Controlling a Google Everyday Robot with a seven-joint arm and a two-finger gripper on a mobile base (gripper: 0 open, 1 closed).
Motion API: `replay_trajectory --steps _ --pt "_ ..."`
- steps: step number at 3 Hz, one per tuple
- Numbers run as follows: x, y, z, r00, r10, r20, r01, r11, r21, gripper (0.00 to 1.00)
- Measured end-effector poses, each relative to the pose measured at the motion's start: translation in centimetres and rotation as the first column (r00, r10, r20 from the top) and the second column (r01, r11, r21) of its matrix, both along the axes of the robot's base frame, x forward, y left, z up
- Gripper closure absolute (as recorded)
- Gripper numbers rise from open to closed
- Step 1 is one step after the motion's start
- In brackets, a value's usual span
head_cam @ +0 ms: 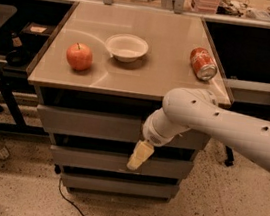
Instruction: Open top drawer
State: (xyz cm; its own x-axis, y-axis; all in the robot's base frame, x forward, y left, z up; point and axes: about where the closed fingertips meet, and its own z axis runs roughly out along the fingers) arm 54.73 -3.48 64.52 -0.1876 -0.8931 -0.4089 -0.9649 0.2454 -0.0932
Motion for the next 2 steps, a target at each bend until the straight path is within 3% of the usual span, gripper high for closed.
replay_trajectory --steps 2 --pt "-2.3 0.1 0.5 0.9976 0.037 -0.058 -0.038 0.999 -0.016 0.0"
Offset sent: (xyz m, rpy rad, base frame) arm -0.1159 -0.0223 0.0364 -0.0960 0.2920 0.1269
